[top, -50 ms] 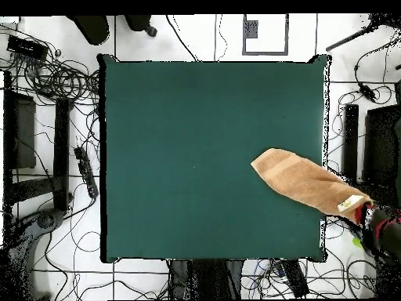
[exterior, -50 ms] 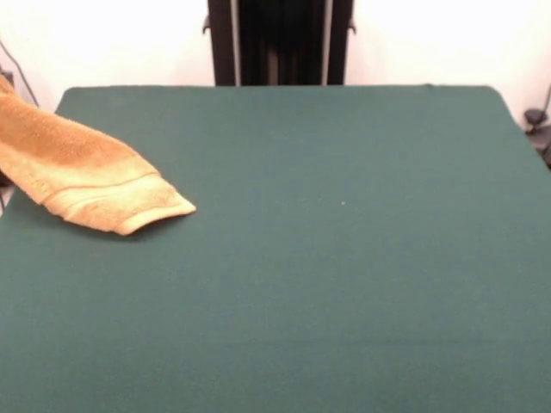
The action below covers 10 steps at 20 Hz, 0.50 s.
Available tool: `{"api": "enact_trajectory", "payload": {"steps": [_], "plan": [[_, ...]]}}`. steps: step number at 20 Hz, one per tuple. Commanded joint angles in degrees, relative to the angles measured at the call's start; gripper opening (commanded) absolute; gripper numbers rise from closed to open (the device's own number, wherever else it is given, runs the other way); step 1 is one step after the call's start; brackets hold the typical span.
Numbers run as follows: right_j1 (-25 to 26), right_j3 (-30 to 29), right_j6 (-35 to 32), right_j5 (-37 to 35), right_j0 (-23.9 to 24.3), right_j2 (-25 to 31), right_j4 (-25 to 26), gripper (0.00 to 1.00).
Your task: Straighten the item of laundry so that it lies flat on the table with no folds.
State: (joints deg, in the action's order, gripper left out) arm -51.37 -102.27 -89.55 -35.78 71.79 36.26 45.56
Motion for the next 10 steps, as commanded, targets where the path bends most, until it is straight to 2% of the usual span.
{"api": "enact_trajectory", "payload": {"steps": [1,3,5,7,10], "plan": [[-6.55,3.43,-21.16,-0.40,-21.34,-10.45,18.37,0.00],[-6.90,4.58,-37.53,-5.57,-30.97,-16.94,28.92,0.00],[-5.45,4.70,-53.26,-8.81,-38.81,-22.34,35.57,0.00],[-3.03,4.22,-65.34,-11.83,-44.88,-25.89,39.25,0.00],[-0.75,3.05,-73.41,-17.55,-51.69,-28.97,40.45,0.00]]}}
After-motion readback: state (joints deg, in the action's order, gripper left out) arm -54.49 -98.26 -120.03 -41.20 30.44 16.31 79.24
